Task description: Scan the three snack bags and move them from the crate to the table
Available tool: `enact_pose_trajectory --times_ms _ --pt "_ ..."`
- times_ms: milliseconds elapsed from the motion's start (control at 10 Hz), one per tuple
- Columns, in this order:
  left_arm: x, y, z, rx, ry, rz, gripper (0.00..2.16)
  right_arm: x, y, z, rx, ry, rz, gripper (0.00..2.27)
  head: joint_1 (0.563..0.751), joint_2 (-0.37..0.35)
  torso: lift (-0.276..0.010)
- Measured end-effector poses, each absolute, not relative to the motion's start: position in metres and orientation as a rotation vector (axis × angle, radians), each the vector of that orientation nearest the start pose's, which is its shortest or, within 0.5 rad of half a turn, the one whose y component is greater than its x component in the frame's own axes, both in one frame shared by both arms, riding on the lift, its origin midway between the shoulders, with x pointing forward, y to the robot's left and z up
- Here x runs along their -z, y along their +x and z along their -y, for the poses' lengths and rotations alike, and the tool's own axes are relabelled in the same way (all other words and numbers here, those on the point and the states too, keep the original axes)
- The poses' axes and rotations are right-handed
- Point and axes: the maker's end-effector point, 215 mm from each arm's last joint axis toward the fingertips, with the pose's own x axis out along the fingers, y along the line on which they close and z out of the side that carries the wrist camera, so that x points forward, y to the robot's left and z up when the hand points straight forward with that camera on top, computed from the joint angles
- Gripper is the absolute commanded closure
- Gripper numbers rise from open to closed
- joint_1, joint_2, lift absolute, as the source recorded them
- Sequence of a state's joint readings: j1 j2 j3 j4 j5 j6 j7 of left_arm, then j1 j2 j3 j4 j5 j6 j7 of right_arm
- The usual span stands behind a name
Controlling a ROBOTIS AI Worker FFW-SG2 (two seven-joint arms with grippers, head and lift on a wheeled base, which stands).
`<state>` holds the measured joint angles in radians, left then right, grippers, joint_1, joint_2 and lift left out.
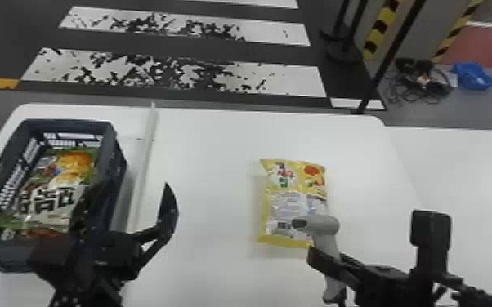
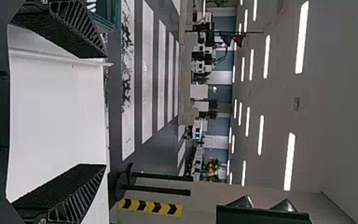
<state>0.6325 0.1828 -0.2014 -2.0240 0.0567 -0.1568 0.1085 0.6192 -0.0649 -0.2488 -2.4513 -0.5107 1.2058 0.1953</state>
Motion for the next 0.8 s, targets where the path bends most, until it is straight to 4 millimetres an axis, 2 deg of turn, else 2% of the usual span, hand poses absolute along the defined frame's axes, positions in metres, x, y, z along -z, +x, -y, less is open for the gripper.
enact_pose_trajectory --times_ms 100,300,500,800 --pt "0.367 0.385 -0.156 0.154 -0.024 -0.047 0.03 0.451 0.302 0.182 -0.286 0.345 -0.857 2.24 0.695 -0.046 -0.062" --pt "0.365 0.382 -0.151 0.167 -0.025 -0.043 0.03 0.467 0.320 0.190 -0.209 0.297 -0.825 2.24 0.695 -0.059 -0.062" --pt "0.364 0.379 -0.153 0.168 -0.023 -0.040 0.03 0.483 0.333 0.186 -0.185 0.291 -0.808 2.24 0.695 -0.056 -0.062" --pt "0.363 0.378 -0.154 0.169 -0.021 -0.039 0.03 0.485 0.330 0.161 -0.209 0.286 -0.809 2.24 0.695 -0.016 -0.062"
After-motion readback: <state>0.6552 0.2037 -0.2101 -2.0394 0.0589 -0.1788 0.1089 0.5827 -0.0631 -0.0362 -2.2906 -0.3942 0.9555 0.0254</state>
